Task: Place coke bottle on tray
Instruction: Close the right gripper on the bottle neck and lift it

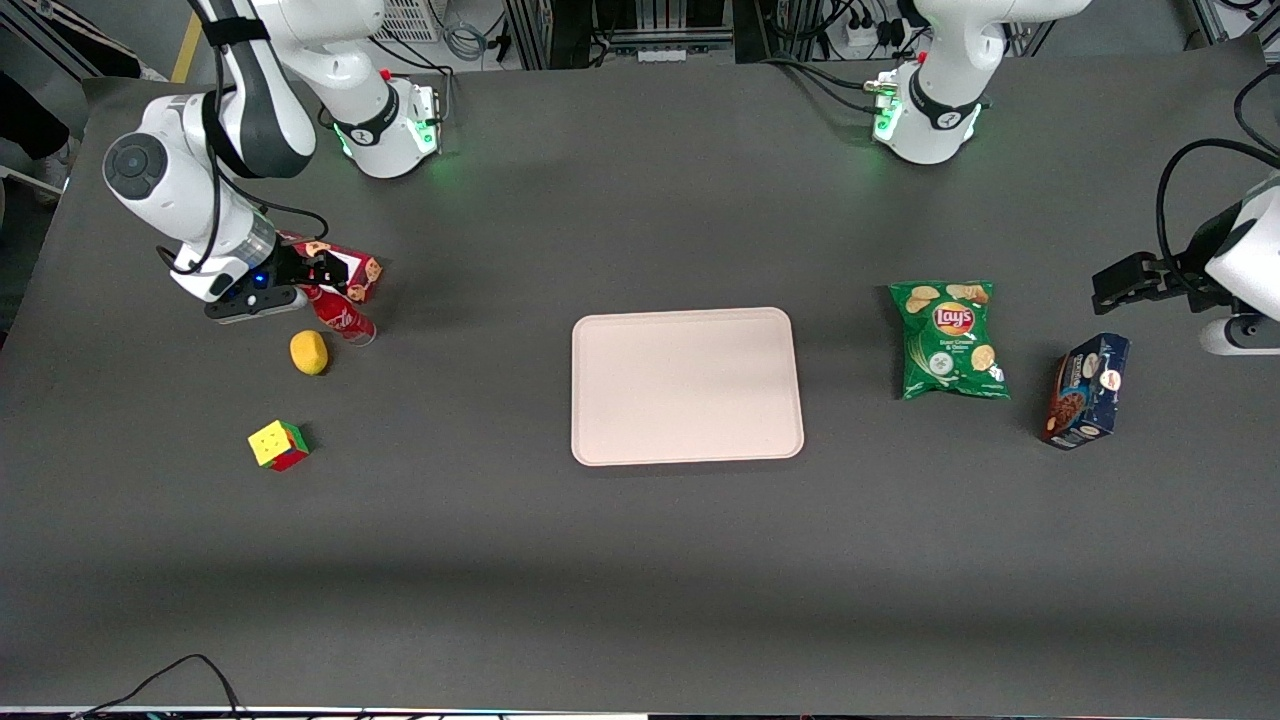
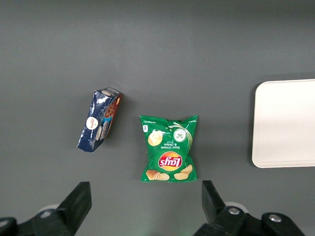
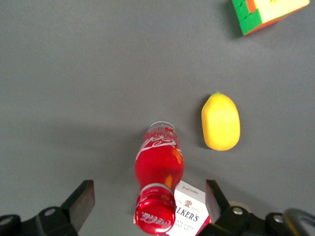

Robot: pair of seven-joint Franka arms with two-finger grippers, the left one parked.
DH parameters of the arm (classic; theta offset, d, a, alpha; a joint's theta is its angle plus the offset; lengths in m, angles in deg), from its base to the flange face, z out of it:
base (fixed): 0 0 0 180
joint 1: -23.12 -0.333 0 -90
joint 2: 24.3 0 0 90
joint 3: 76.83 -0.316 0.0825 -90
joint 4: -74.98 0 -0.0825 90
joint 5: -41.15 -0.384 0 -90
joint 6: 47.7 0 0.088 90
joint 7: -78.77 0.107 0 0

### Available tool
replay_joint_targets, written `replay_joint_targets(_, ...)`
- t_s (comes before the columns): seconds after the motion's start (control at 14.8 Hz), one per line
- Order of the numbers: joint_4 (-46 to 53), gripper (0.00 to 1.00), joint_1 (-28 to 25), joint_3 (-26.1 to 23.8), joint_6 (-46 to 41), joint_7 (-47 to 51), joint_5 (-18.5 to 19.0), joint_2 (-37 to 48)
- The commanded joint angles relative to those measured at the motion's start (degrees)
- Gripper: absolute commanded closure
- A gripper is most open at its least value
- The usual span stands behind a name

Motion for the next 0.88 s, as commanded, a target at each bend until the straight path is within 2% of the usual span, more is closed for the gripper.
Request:
replay_joint_targets(0.0, -1.1, 0.0, 0.4, 0.2, 1.9, -1.7, 1.0, -0.9)
replay_joint_targets(0.2, -1.4, 0.02, 0.4, 0.2, 1.8, -1.7, 1.0, -0.9)
replay_joint_targets(0.47, -1.3, 0.28, 0.4, 0.2, 1.5, -1.9, 1.2, -0.9)
replay_joint_targets(0.61, -1.3, 0.48, 0.4, 0.2, 1.5, -1.9, 1.7, -0.9)
replay_joint_targets(0.81, -1.2, 0.88, 0.4, 0.2, 1.2, -1.9, 1.7, -0.9)
